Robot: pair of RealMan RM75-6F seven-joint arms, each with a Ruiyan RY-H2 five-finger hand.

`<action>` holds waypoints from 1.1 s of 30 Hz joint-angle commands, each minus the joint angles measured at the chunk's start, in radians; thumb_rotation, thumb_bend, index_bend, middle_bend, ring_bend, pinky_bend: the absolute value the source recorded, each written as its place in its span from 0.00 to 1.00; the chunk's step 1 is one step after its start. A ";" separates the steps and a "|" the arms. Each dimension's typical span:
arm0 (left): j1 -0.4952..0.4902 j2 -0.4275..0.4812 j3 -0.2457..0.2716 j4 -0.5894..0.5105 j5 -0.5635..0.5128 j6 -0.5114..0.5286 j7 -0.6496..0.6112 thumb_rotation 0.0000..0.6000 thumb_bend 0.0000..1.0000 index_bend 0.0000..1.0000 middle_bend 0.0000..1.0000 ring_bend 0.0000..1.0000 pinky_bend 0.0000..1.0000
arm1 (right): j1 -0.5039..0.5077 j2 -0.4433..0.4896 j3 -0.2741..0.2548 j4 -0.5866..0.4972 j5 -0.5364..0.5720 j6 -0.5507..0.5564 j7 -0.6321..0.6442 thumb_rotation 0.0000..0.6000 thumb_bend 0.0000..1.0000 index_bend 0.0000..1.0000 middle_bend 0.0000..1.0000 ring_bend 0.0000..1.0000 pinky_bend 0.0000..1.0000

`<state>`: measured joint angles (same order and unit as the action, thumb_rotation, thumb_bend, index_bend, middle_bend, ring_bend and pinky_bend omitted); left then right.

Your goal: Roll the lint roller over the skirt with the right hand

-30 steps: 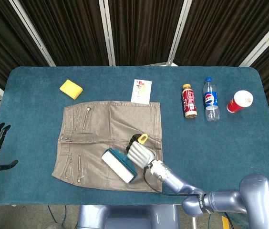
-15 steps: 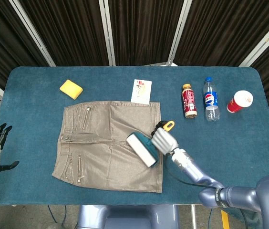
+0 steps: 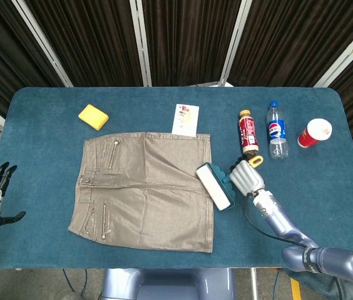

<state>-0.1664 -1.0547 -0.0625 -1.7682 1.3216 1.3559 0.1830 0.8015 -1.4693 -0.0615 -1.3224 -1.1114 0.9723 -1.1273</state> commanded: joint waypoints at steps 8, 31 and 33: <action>0.003 0.001 0.004 -0.007 0.009 0.006 0.003 1.00 0.05 0.00 0.00 0.00 0.00 | -0.050 0.002 0.032 0.016 0.122 0.021 0.006 1.00 0.43 0.27 0.39 0.27 0.41; 0.028 0.009 0.021 0.009 0.099 0.064 -0.041 1.00 0.05 0.00 0.00 0.00 0.00 | -0.323 0.313 0.067 -0.381 -0.104 0.349 0.619 1.00 0.00 0.00 0.00 0.00 0.00; 0.030 0.003 0.025 0.015 0.107 0.067 -0.039 1.00 0.05 0.00 0.00 0.00 0.00 | -0.357 0.326 0.053 -0.368 -0.165 0.391 0.702 1.00 0.00 0.00 0.00 0.00 0.00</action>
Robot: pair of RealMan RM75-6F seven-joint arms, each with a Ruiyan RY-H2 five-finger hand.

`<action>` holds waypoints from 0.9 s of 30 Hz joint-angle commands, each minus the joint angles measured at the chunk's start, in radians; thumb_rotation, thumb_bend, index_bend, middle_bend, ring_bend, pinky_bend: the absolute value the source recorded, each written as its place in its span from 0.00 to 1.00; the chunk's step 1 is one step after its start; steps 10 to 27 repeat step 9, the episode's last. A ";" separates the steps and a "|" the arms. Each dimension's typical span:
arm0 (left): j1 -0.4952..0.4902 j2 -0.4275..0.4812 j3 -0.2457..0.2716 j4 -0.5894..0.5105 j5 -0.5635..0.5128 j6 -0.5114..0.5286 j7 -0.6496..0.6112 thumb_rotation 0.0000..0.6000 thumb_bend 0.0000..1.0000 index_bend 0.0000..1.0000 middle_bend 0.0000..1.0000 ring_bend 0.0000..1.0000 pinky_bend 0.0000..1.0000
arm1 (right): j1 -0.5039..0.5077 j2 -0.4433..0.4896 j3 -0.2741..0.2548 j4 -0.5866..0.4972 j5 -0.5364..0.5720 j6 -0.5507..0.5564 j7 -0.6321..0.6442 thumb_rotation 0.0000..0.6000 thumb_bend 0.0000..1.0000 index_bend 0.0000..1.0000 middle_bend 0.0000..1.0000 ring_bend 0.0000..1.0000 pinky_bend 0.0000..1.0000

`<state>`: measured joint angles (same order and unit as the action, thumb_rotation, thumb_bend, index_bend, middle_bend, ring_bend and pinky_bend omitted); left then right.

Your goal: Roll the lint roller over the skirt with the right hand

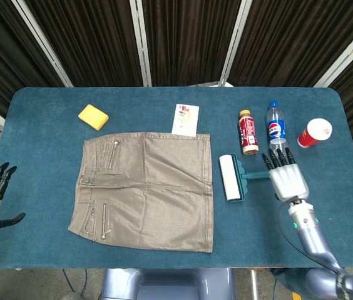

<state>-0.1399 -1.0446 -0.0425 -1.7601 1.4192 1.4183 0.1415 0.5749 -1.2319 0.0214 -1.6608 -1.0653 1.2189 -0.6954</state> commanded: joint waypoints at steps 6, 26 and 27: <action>0.016 -0.013 0.018 0.014 0.035 0.025 0.012 1.00 0.05 0.00 0.00 0.00 0.00 | -0.228 0.092 -0.063 0.049 -0.357 0.287 0.462 1.00 0.00 0.00 0.00 0.00 0.00; 0.023 -0.010 0.023 0.012 0.044 0.034 0.011 1.00 0.05 0.00 0.00 0.00 0.00 | -0.259 0.082 -0.069 0.087 -0.395 0.333 0.490 1.00 0.00 0.00 0.00 0.00 0.00; 0.023 -0.010 0.023 0.012 0.044 0.034 0.011 1.00 0.05 0.00 0.00 0.00 0.00 | -0.259 0.082 -0.069 0.087 -0.395 0.333 0.490 1.00 0.00 0.00 0.00 0.00 0.00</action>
